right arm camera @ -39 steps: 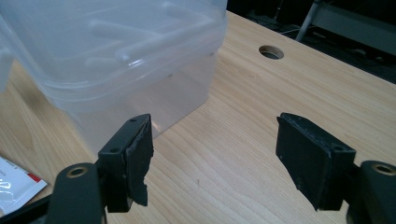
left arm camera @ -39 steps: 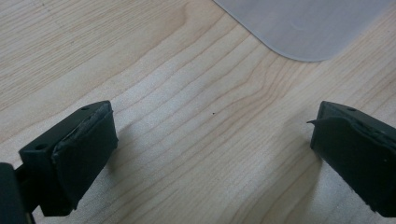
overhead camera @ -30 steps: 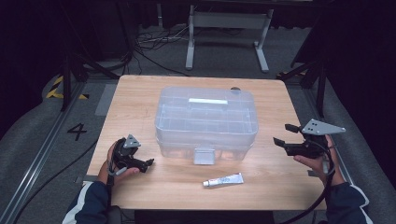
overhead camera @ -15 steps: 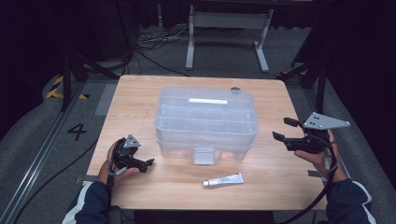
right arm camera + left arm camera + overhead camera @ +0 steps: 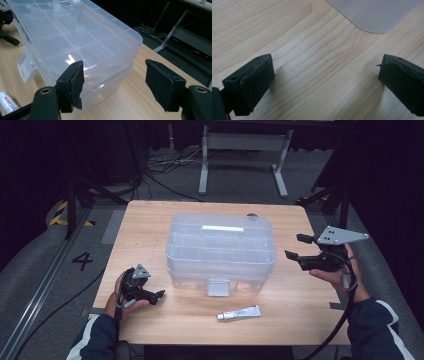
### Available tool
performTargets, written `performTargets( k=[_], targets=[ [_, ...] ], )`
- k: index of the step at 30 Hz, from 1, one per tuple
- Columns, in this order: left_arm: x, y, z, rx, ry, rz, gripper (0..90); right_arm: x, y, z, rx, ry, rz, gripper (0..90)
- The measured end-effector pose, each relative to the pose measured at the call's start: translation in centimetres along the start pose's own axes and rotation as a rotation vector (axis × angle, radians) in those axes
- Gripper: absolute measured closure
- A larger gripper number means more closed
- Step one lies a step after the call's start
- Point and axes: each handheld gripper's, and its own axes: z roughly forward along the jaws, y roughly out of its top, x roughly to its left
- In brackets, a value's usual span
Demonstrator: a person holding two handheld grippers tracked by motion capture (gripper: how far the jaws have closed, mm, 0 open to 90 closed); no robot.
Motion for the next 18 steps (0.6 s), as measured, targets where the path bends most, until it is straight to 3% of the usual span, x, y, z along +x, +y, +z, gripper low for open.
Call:
performTargets(
  k=[18],
  targets=[
    [0.0,0.0,0.0,0.000,0.000,0.000,0.7,1.4,5.1,4.3,0.047,0.072,-0.083,34.1]
  ],
)
